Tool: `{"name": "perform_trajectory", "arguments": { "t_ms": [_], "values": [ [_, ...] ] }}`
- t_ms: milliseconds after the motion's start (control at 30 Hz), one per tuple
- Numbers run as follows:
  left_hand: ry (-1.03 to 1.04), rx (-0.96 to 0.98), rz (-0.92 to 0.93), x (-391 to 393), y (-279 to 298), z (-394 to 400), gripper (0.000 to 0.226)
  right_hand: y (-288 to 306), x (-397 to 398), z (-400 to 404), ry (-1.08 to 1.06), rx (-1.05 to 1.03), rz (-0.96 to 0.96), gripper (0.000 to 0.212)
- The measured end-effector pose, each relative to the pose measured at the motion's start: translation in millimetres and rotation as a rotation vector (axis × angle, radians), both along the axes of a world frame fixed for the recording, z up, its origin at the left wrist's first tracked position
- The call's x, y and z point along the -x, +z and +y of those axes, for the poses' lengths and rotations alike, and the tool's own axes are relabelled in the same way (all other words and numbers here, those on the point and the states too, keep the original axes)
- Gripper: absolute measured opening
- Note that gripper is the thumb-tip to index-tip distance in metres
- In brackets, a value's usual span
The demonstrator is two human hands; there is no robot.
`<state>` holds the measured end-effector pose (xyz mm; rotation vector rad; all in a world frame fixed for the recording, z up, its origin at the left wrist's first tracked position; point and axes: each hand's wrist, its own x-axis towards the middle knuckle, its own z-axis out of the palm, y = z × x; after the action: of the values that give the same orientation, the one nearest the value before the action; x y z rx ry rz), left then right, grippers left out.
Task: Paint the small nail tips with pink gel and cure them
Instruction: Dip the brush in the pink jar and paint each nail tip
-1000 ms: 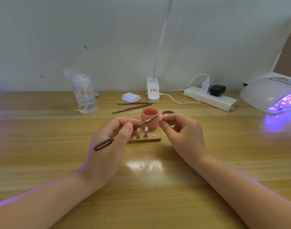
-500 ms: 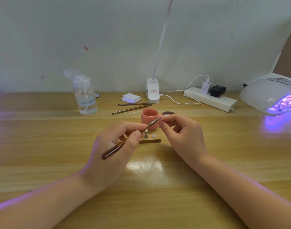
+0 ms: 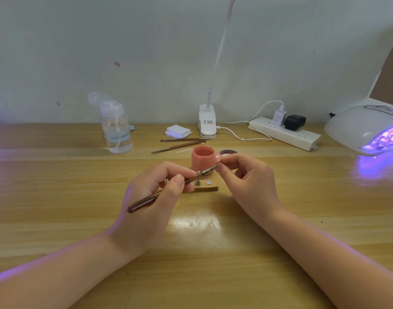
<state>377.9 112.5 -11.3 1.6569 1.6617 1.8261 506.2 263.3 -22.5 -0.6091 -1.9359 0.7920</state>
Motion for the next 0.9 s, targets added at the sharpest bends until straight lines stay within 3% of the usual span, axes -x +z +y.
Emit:
{"name": "perform_trajectory", "arguments": {
  "t_ms": [400, 567, 900],
  "values": [
    [0.008, -0.021, 0.002, 0.5, 0.7, -0.1, 0.023, -1.3, 0.0, 1.4, -0.007, -0.002, 0.002, 0.005],
    [0.030, 0.009, -0.091, 0.1, 0.9, 4.6, 0.018, -2.2, 1.5, 1.6, -0.007, 0.002, 0.019, 0.005],
    [0.025, -0.027, -0.047, 0.1, 1.0, 3.1, 0.022, -1.3, -0.6, 2.7, -0.019, -0.080, -0.006, 0.009]
  ]
}}
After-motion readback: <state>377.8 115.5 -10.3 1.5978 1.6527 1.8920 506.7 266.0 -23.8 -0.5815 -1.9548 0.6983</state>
